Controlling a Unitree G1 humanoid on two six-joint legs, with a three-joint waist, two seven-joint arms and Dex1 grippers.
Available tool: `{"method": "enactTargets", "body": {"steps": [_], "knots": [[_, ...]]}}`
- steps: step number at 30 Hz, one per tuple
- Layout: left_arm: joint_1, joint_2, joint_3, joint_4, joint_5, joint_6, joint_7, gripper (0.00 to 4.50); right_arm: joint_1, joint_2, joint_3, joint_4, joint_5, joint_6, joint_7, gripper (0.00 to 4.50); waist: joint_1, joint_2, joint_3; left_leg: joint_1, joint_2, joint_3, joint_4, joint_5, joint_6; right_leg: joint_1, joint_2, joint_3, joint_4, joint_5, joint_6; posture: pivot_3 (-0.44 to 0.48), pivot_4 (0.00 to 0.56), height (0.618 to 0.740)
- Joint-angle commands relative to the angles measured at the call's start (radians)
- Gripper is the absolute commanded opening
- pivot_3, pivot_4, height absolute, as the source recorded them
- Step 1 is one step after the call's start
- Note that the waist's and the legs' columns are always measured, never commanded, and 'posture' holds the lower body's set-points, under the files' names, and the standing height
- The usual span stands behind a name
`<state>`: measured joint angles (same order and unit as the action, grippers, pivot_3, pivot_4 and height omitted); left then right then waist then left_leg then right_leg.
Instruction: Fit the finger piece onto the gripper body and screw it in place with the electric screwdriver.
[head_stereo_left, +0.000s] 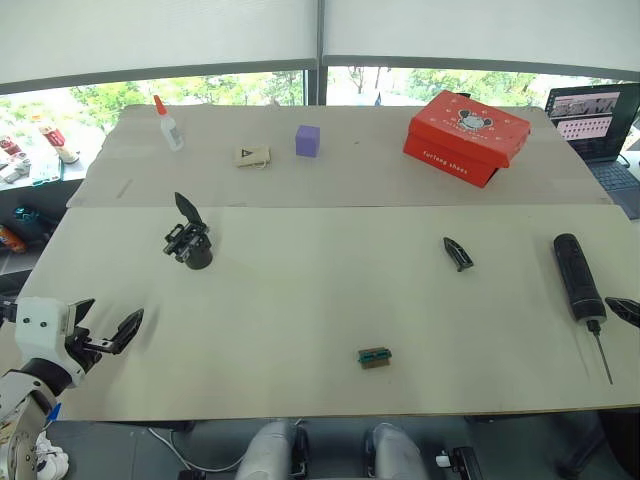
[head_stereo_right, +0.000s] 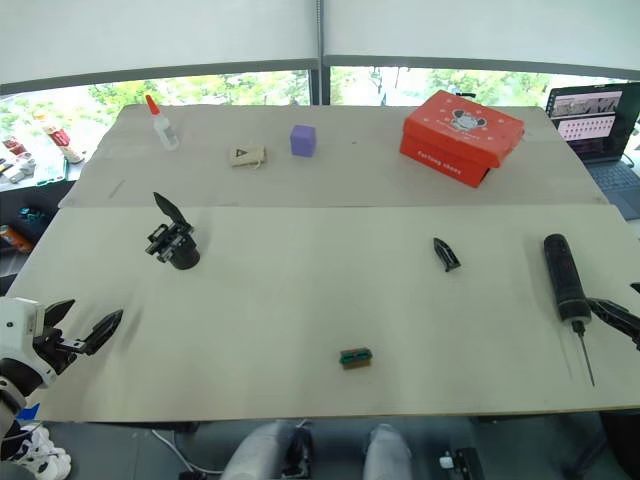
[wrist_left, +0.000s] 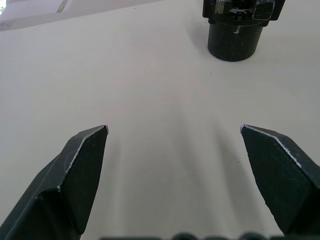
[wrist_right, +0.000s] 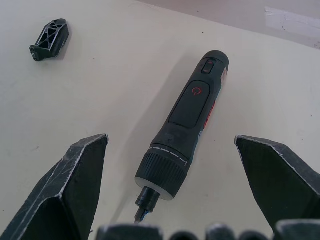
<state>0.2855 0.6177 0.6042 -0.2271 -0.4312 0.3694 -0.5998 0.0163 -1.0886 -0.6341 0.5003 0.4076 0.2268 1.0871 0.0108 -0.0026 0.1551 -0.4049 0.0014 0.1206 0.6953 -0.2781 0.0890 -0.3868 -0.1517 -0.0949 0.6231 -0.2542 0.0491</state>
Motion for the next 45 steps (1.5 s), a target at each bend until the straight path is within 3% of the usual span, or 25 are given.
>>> {"method": "enactTargets", "body": {"steps": [1,6,11,15,19,28,33,42,45], "knots": [[0.002,-0.002,-0.005,-0.034,0.0,-0.019,-0.002,4.5,-0.011,-0.009,-0.022,-0.023,0.009,0.005,-0.01,4.49,0.0,0.0,0.0,0.0,0.0,0.0,0.0,0.0,0.0,0.0,0.0,0.0,0.0,0.0,0.0,0.0,0.15,0.74],[-0.021,0.006,-0.021,-0.011,0.0,-0.016,-0.002,4.5,-0.064,0.0,0.007,-0.092,0.02,0.025,-0.037,4.49,-0.002,0.0,0.0,0.0,0.0,0.0,0.0,0.0,0.0,0.0,0.0,0.0,0.0,0.0,0.0,0.0,0.15,0.74],[-0.102,0.005,-0.055,0.035,0.01,-0.021,0.014,4.5,-0.132,0.059,0.105,-0.39,0.111,0.162,-0.046,4.49,-0.002,0.0,0.0,0.0,0.002,0.0,0.0,0.0,-0.001,0.0,0.001,0.0,0.001,0.0,0.0,0.0,0.15,0.74],[-0.207,0.014,-0.167,0.151,0.077,-0.103,-0.029,4.5,-0.211,0.121,0.265,-0.674,0.218,0.28,-0.041,4.49,0.003,0.0,0.0,0.0,0.001,0.0,0.0,0.0,0.0,-0.001,0.001,-0.001,0.001,0.0,0.0,0.0,0.15,0.74],[-0.302,0.005,-0.216,0.241,0.09,-0.14,-0.038,4.5,-0.284,0.156,0.352,-0.781,0.247,0.32,-0.048,4.49,0.009,-0.002,0.0,-0.002,0.0,0.0,0.001,0.0,0.0,-0.001,0.002,-0.003,0.002,0.0,0.0,0.0,0.15,0.74],[-0.466,-0.028,-0.334,0.441,0.147,-0.231,-0.065,4.5,-0.338,0.205,0.42,-0.818,0.249,0.32,-0.056,4.49,0.007,-0.004,0.0,-0.003,-0.003,-0.001,0.001,0.0,0.0,0.0,0.002,-0.005,0.004,0.001,0.001,0.0,0.15,0.74],[-0.62,-0.061,-0.368,0.627,0.175,-0.295,-0.053,4.5,-0.317,0.229,0.441,-0.796,0.203,0.273,-0.058,4.49,0.01,-0.005,0.0,-0.003,-0.003,-0.001,0.003,0.001,0.0,0.0,0.003,-0.006,0.005,0.001,0.002,0.0,0.15,0.74],[-0.724,-0.078,-0.413,0.778,0.204,-0.337,-0.093,4.5,-0.357,0.256,0.474,-0.768,0.168,0.254,-0.057,4.49,0.004,-0.005,-0.001,-0.003,-0.003,0.0,0.003,0.001,0.0,0.0,0.003,-0.006,0.006,0.001,0.002,0.0,0.15,0.74],[-0.667,-0.073,-0.411,0.704,0.196,-0.34,-0.105,3.69,-0.362,0.262,0.478,-0.771,0.171,0.257,-0.056,4.5,0.003,-0.005,-0.001,-0.003,-0.003,-0.001,0.004,0.001,0.0,0.0,0.003,-0.006,0.006,0.001,0.002,0.0,0.15,0.74]]}}
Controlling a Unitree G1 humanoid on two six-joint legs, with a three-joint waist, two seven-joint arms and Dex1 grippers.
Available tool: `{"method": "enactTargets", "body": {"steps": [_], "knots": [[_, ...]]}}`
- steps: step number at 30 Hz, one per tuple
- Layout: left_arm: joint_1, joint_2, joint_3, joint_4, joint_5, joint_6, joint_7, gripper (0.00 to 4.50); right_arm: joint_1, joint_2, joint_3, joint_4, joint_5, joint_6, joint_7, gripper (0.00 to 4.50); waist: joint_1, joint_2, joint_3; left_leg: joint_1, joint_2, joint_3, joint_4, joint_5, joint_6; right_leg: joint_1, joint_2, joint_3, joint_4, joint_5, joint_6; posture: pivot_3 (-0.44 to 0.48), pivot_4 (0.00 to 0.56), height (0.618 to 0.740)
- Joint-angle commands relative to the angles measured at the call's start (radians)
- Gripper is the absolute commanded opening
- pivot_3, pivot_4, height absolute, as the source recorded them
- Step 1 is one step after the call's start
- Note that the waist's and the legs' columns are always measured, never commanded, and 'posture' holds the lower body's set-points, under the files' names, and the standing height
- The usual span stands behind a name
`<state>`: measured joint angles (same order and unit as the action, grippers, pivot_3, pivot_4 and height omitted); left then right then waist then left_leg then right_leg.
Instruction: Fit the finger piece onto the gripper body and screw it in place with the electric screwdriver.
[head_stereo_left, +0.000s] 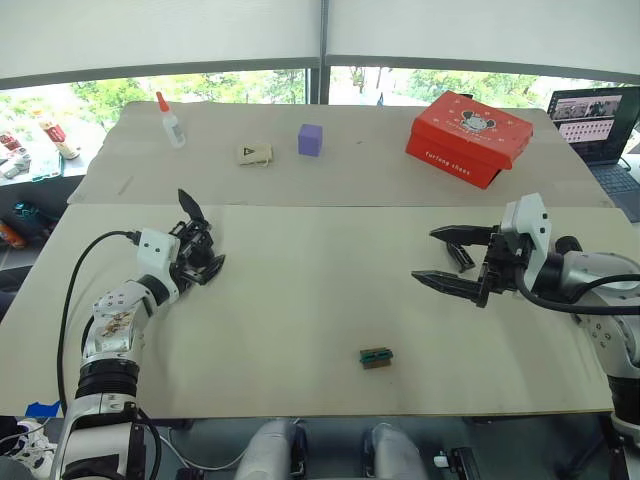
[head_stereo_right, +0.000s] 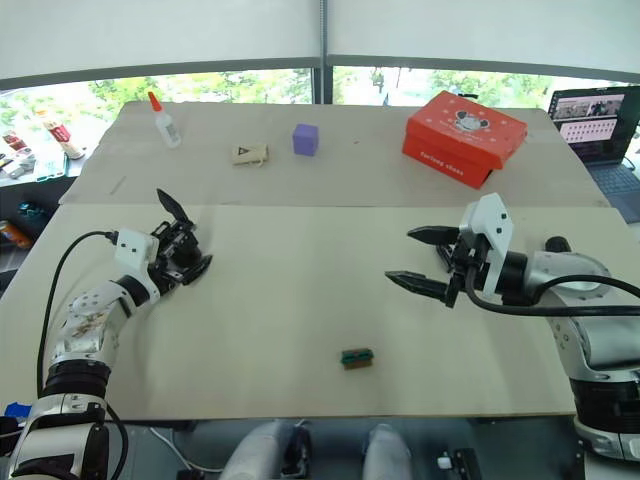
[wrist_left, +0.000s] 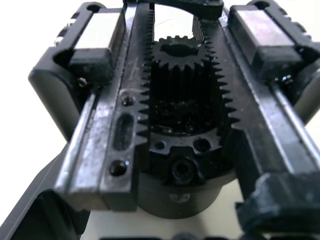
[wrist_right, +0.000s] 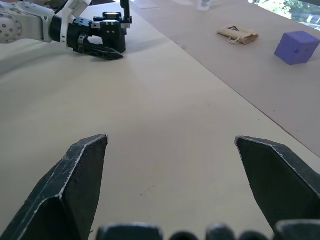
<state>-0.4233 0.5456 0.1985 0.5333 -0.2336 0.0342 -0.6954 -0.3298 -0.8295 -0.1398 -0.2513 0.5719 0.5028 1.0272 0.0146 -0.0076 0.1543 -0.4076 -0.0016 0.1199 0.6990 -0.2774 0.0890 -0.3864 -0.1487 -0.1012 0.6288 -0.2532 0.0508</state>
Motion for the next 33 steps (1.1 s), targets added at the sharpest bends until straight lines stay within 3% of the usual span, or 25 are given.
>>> {"method": "enactTargets", "body": {"steps": [1,3,8,14,25,33], "knots": [[0.067,-0.004,0.002,-0.1,-0.01,0.014,0.003,3.24,-0.014,0.006,-0.013,-0.02,0.005,-0.022,0.003,4.5,-0.002,0.0,0.0,0.0,0.0,0.0,0.0,0.0,0.0,0.0,0.0,0.0,0.0,0.0,0.0,0.0,0.15,0.74],[0.12,-0.014,0.005,-0.192,-0.018,0.043,0.025,2.35,-0.009,0.015,-0.009,-0.026,0.006,-0.023,-0.002,4.5,-0.005,0.0,0.0,0.0,0.0,0.0,-0.001,0.0,0.0,0.0,0.0,0.0,-0.001,0.0,0.0,0.0,0.15,0.74],[0.238,-0.09,-0.043,-0.487,-0.042,0.154,0.093,2.37,0.018,0.03,-0.002,-0.051,0.008,-0.019,-0.004,4.5,-0.001,0.0,0.0,0.0,0.0,0.0,-0.002,0.0,0.0,0.0,0.0,0.0,-0.001,0.0,0.0,0.0,0.15,0.74],[0.265,-0.241,-0.215,-0.784,0.023,0.327,0.251,2.37,0.052,0.024,-0.008,-0.068,0.011,-0.012,0.003,4.5,0.021,-0.001,0.0,-0.003,-0.001,-0.002,0.003,0.0,0.0,0.0,-0.001,-0.001,-0.002,0.001,0.002,0.0,0.15,0.74],[0.164,-0.462,-0.428,-0.771,0.096,0.455,0.377,2.37,0.13,0.008,-0.05,-0.129,0.036,0.027,-0.017,4.5,0.023,-0.001,0.001,-0.005,0.0,-0.002,0.003,0.0,0.0,-0.001,0.001,-0.001,-0.002,0.001,0.001,0.0,0.15,0.74],[0.15,-0.489,-0.512,-0.668,0.169,0.38,0.384,2.37,0.173,-0.001,-0.072,-0.158,0.054,0.043,-0.036,4.5,0.026,-0.001,0.001,-0.005,0.0,-0.003,0.004,0.0,0.001,-0.001,0.0,-0.001,-0.003,0.001,0.001,0.0,0.15,0.74]]}}
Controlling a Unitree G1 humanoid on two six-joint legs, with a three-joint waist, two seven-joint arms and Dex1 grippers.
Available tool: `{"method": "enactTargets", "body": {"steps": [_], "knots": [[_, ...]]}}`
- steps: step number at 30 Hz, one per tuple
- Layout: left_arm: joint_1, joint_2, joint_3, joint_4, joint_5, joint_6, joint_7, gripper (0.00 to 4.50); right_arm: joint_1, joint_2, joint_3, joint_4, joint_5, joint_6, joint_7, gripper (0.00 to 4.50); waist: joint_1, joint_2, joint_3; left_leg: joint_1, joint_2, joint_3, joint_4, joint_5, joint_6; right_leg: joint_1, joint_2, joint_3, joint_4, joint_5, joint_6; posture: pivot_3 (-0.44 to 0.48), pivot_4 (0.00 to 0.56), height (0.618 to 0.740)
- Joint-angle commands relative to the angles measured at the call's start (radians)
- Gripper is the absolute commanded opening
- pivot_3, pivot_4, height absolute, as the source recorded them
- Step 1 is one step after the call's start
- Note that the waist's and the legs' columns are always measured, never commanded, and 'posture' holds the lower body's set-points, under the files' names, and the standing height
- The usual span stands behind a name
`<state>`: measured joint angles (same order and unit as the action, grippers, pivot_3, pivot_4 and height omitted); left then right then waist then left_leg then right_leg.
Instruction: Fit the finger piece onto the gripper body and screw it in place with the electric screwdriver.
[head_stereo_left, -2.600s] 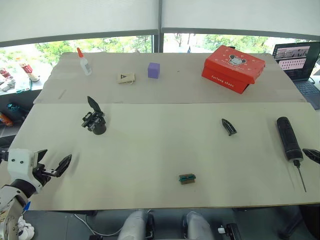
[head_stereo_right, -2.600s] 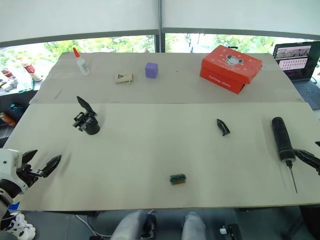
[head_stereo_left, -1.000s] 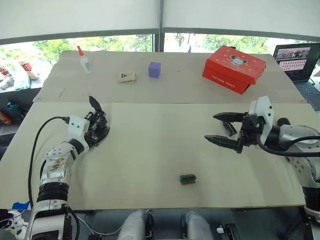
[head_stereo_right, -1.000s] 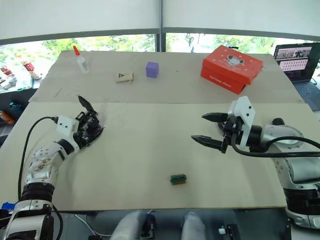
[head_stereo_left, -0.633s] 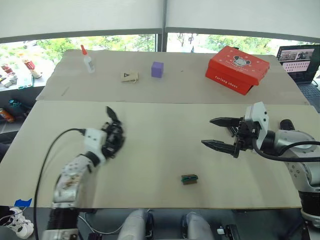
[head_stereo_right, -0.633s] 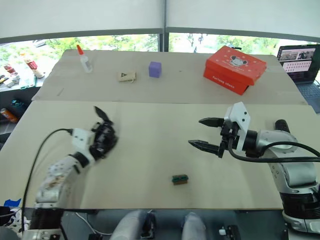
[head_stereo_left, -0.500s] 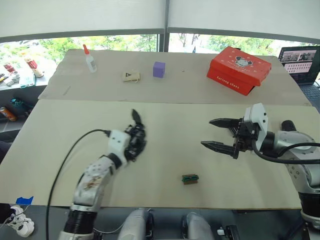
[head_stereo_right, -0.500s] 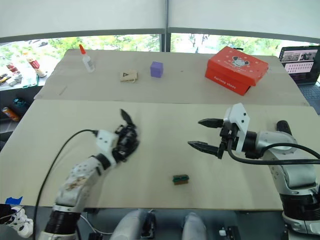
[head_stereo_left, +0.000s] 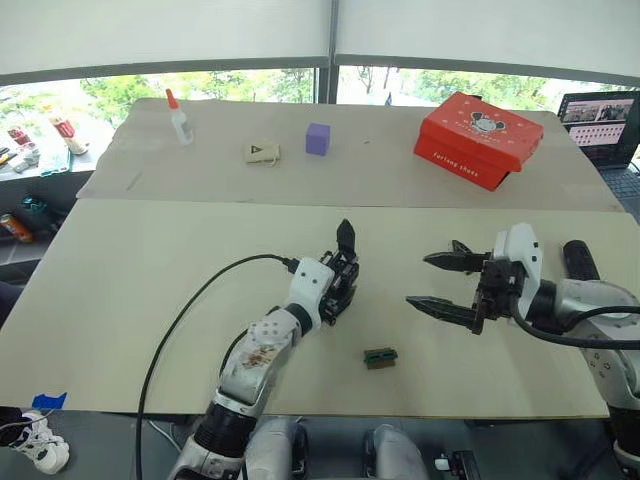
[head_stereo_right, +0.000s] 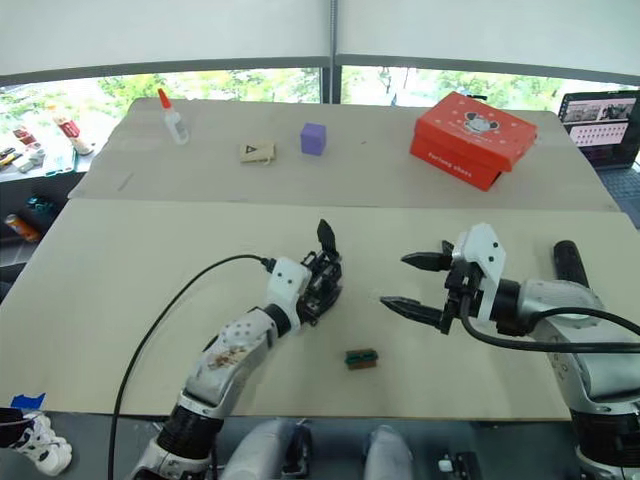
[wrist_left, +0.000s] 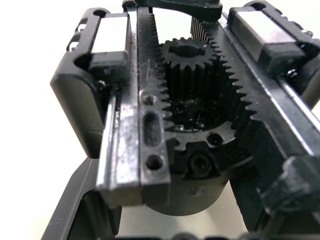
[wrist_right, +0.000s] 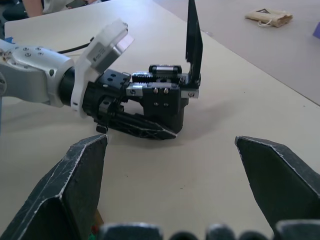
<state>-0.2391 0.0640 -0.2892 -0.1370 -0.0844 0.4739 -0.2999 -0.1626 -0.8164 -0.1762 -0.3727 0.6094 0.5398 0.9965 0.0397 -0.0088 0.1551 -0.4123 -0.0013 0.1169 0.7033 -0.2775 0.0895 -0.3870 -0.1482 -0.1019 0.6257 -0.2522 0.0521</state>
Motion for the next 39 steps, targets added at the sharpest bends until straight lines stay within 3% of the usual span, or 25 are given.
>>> {"method": "enactTargets", "body": {"steps": [1,3,5,8,11,15,22,28,39], "knots": [[-0.039,-0.008,-0.032,0.027,0.026,-0.068,-0.017,2.37,0.008,-0.015,-0.035,-0.039,0.017,0.005,-0.007,4.5,0.002,0.0,0.0,0.0,0.0,0.0,0.0,0.0,0.0,0.0,0.0,0.0,0.0,0.0,0.0,0.0,0.15,0.74],[-0.047,-0.002,-0.045,0.06,0.037,-0.084,-0.031,2.37,0.011,-0.018,-0.035,-0.043,0.017,0.003,-0.008,4.5,0.005,0.0,0.0,0.0,0.0,0.0,0.001,0.0,0.0,0.0,-0.001,0.0,0.0,0.0,0.0,0.0,0.15,0.74],[-0.051,0.004,-0.049,0.073,0.039,-0.087,-0.047,3.4,0.007,-0.021,-0.035,-0.04,0.014,-0.001,-0.007,4.5,0.005,0.0,0.0,0.0,0.0,0.0,0.001,0.0,0.0,0.0,-0.001,0.0,0.0,0.0,0.0,0.0,0.15,0.74],[-0.056,0.014,-0.036,0.064,0.011,-0.062,-0.089,4.46,-0.011,-0.023,-0.031,-0.025,0.006,-0.007,-0.008,4.5,0.003,0.0,0.0,0.0,0.0,-0.001,0.001,0.0,0.0,0.0,-0.001,0.0,0.0,0.0,0.0,0.0,0.15,0.74],[-0.055,0.051,-0.003,0.004,-0.025,0.0,-0.134,4.46,-0.027,-0.021,-0.024,-0.013,-0.004,-0.018,-0.006,4.5,0.0,0.0,0.0,0.0,0.0,-0.001,0.001,0.0,0.0,0.0,-0.001,0.0,0.0,0.0,0.0,0.0,0.15,0.74],[-0.019,0.196,0.017,-0.077,-0.085,0.015,-0.291,4.46,-0.042,-0.013,-0.018,-0.008,-0.011,-0.022,-0.013,4.5,-0.004,0.0,0.0,0.0,0.0,-0.001,0.0,0.0,0.0,0.0,0.0,0.0,0.001,0.0,0.0,0.0,0.15,0.74],[-0.085,0.336,0.041,0.066,-0.096,-0.133,-0.486,4.46,-0.034,-0.018,-0.03,-0.019,-0.015,-0.031,-0.011,4.5,0.001,0.001,0.0,0.0,0.0,-0.001,0.002,0.0,0.0,0.0,0.0,0.0,0.0,0.0,0.0,0.0,0.15,0.74],[-0.193,0.322,0.072,0.267,-0.138,-0.283,-0.623,4.46,0.005,-0.014,-0.053,-0.06,-0.01,-0.028,-0.036,4.5,0.002,0.001,0.0,0.0,0.0,0.0,0.001,0.0,0.0,0.0,0.0,-0.001,0.001,0.0,0.0,0.0,0.15,0.74],[-0.342,0.228,0.056,0.545,-0.103,-0.444,-0.715,4.46,0.034,-0.016,-0.072,-0.082,-0.004,-0.023,-0.056,4.5,-0.001,0.001,0.0,-0.002,-0.001,0.0,0.002,0.0,0.001,0.0,0.0,-0.002,0.002,0.0,0.0,0.0,0.15,0.74]]}}
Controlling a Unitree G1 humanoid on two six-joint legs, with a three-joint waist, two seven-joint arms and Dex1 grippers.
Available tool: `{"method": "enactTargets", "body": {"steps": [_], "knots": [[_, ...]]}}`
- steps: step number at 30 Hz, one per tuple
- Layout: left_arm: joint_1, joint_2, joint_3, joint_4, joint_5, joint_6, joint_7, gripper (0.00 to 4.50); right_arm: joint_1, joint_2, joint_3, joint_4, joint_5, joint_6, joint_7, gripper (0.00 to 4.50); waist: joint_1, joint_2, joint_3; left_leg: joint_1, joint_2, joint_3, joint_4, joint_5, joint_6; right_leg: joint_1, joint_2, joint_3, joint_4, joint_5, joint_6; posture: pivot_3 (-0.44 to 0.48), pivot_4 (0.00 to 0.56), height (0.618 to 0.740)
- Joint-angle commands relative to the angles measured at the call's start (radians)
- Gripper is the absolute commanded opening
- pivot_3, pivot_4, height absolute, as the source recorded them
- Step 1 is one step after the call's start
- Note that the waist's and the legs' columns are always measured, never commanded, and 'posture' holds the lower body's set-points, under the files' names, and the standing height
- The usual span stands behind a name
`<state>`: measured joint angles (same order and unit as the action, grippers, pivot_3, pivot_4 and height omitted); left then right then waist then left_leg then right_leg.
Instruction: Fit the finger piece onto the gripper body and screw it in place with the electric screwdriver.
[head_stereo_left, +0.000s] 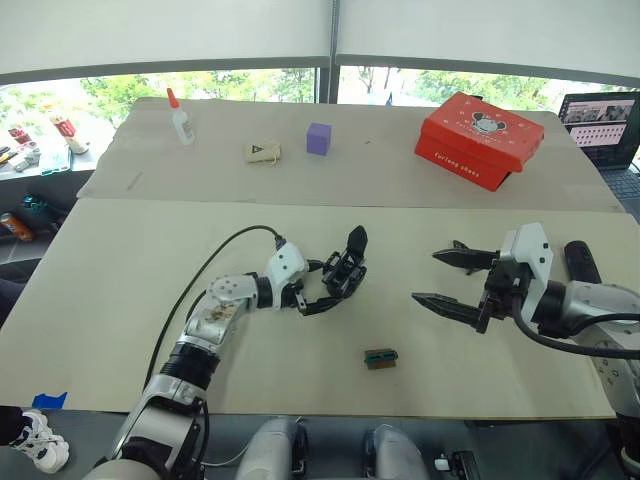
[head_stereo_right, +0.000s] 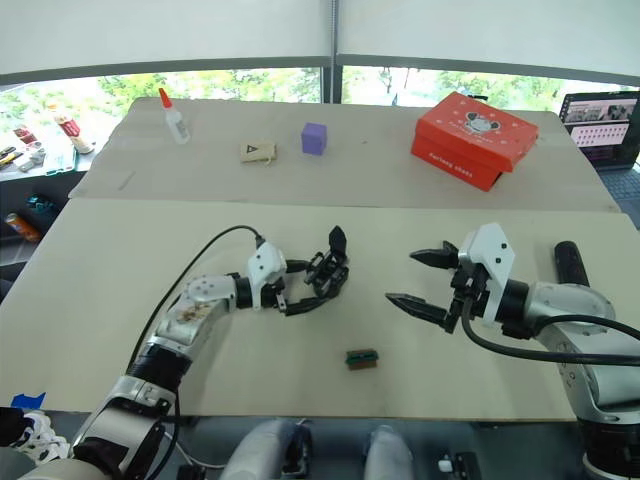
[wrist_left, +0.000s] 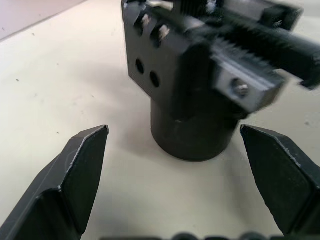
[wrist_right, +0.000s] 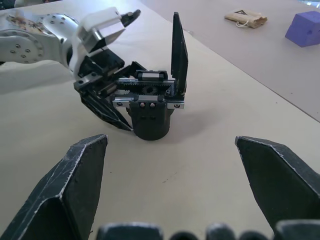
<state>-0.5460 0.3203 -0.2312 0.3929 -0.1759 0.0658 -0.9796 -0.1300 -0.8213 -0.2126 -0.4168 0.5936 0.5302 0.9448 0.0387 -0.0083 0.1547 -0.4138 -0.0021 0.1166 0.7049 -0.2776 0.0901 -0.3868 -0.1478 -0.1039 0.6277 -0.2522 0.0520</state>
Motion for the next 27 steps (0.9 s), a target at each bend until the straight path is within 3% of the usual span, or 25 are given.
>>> {"method": "enactTargets", "body": {"steps": [1,5,11,17,20,27], "knots": [[-0.036,-0.036,-0.002,0.02,-0.011,-0.041,-0.043,3.95,0.001,-0.012,-0.037,-0.038,0.012,-0.013,-0.004,4.5,0.0,0.0,0.0,0.0,0.0,0.0,0.0,0.0,0.0,0.0,0.0,0.0,0.0,0.0,0.0,0.0,0.15,0.74],[0.001,-0.046,0.001,-0.026,-0.019,-0.038,-0.062,2.3,0.007,-0.014,-0.041,-0.046,0.016,-0.008,-0.008,4.5,-0.003,0.0,0.0,0.0,0.0,0.0,0.0,0.0,0.0,0.0,0.0,0.0,0.0,0.0,0.0,0.0,0.15,0.74],[0.095,-0.065,0.011,-0.202,-0.028,0.036,0.019,2.31,0.049,-0.017,-0.049,-0.078,0.033,0.004,-0.007,4.5,-0.002,0.0,0.0,0.0,0.0,-0.001,0.0,0.0,0.0,0.0,0.0,0.0,0.0,0.0,0.0,0.0,0.15,0.74],[0.171,-0.185,-0.019,-0.391,0.083,0.137,0.31,2.31,0.058,-0.022,-0.044,-0.082,0.042,0.006,-0.004,4.5,0.004,0.0,0.0,-0.001,0.0,-0.001,0.001,0.0,0.0,0.0,-0.001,0.0,-0.001,0.0,0.0,0.0,0.15,0.74],[0.163,-0.268,-0.064,-0.391,0.141,0.17,0.421,2.31,0.061,-0.021,-0.031,-0.081,0.037,0.0,0.003,4.5,0.005,0.0,0.0,-0.001,0.0,-0.002,0.002,-0.001,0.001,0.0,-0.001,0.0,-0.001,0.0,0.0,0.0,0.15,0.74],[0.136,-0.362,-0.1,-0.334,0.206,0.219,0.553,2.31,0.06,-0.019,-0.02,-0.074,0.027,-0.008,0.013,4.5,0.003,-0.001,0.0,-0.001,0.0,-0.002,0.002,-0.001,0.002,0.0,-0.001,0.0,-0.002,0.0,0.0,0.0,0.15,0.74]]}}
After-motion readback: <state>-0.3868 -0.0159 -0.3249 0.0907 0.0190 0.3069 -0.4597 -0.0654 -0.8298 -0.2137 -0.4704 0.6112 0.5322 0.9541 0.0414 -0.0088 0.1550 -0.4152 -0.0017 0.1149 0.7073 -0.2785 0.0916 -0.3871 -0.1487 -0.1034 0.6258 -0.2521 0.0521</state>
